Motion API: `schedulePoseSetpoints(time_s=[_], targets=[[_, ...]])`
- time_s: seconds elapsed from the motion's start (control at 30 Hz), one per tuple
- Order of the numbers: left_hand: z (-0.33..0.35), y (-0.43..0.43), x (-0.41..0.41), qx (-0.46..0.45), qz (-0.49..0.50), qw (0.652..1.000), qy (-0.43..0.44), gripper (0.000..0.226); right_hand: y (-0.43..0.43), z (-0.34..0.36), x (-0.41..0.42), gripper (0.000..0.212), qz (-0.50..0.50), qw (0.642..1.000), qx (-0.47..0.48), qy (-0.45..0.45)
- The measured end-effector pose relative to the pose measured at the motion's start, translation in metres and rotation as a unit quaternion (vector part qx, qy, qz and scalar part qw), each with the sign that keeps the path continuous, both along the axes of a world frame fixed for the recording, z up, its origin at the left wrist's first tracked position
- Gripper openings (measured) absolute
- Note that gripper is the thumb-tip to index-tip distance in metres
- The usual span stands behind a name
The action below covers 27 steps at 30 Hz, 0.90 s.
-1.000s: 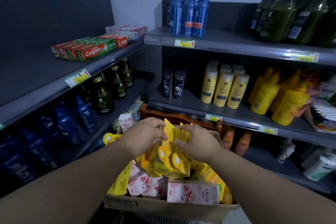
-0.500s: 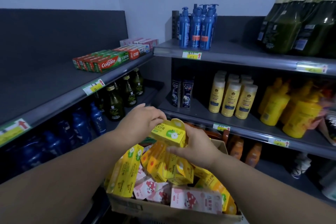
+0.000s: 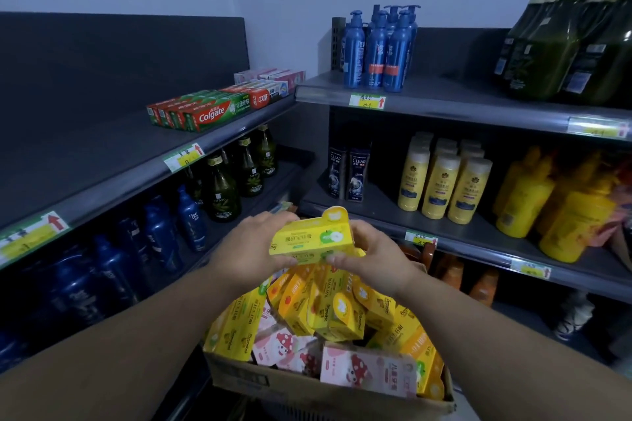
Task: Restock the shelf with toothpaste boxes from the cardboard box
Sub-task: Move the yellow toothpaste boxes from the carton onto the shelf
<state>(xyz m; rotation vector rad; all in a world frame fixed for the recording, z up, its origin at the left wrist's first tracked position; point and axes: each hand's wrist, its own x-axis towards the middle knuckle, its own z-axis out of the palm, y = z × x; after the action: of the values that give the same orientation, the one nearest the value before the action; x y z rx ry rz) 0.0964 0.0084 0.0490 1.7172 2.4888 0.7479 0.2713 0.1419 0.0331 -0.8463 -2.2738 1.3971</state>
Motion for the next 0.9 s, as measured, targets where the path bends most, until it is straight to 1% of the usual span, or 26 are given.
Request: schedulePoseSetpoints(time_s=[0.07,0.1,0.13,0.17,0.2,0.23,0.3,0.37,0.43,0.5,0.53,0.63,0.73,0.83,0.87,0.9], targets=[[-0.004,-0.002,-0.001,0.009,0.057,0.998,-0.002,0.06,-0.005,-0.006,-0.002,0.09,-0.061,0.991,0.066,-0.095],[-0.007,-0.003,-0.002,0.015,0.077,0.997,-0.003,0.059,-0.01,-0.01,-0.003,0.106,-0.074,0.985,0.067,-0.143],[-0.009,-0.004,-0.002,0.017,0.089,0.996,-0.004,0.059,-0.016,-0.014,-0.004,0.118,-0.071,0.979,0.058,-0.183],[-0.011,-0.005,-0.002,0.017,0.094,0.995,-0.005,0.058,-0.021,-0.018,-0.006,0.125,-0.063,0.971,0.057,-0.222],[-0.012,-0.006,-0.002,0.017,0.096,0.995,-0.005,0.057,-0.026,-0.022,-0.007,0.127,-0.056,0.961,0.069,-0.26],[-0.013,-0.007,-0.001,0.017,0.095,0.995,-0.004,0.057,-0.03,-0.024,-0.008,0.125,-0.056,0.951,0.091,-0.291],[-0.015,-0.008,0.0,0.015,0.097,0.995,0.0,0.058,-0.035,-0.026,-0.01,0.108,-0.072,0.935,0.137,-0.319],[-0.018,-0.01,0.001,0.013,0.099,0.995,-0.003,0.059,-0.037,-0.024,-0.011,0.094,-0.081,0.933,0.139,-0.322],[-0.019,-0.012,0.002,0.013,0.098,0.995,-0.011,0.059,-0.038,-0.019,-0.011,0.082,-0.072,0.932,0.129,-0.332],[-0.02,-0.013,0.004,0.012,0.098,0.995,-0.011,0.059,-0.037,-0.014,-0.011,0.067,-0.06,0.926,0.138,-0.345],[-0.02,-0.013,0.004,0.011,0.099,0.995,-0.011,0.059,-0.037,-0.011,-0.011,0.057,-0.057,0.925,0.144,-0.347],[-0.018,-0.013,0.004,0.014,0.105,0.994,-0.017,0.059,-0.035,-0.003,-0.008,0.016,-0.063,0.929,0.172,-0.321],[-0.014,-0.015,0.003,0.032,0.118,0.992,-0.024,0.057,-0.029,0.007,-0.002,0.026,-0.096,0.932,0.197,-0.288],[-0.01,-0.014,0.003,0.051,0.131,0.989,-0.033,0.058,-0.024,0.021,0.002,0.03,-0.133,0.931,0.233,-0.249],[-0.009,-0.014,0.003,0.057,0.134,0.989,-0.036,0.058,-0.024,0.026,0.003,0.027,-0.142,0.93,0.246,-0.234],[-0.008,-0.014,0.004,0.06,0.136,0.988,-0.039,0.057,-0.024,0.03,0.004,0.017,-0.15,0.929,0.259,-0.219]])
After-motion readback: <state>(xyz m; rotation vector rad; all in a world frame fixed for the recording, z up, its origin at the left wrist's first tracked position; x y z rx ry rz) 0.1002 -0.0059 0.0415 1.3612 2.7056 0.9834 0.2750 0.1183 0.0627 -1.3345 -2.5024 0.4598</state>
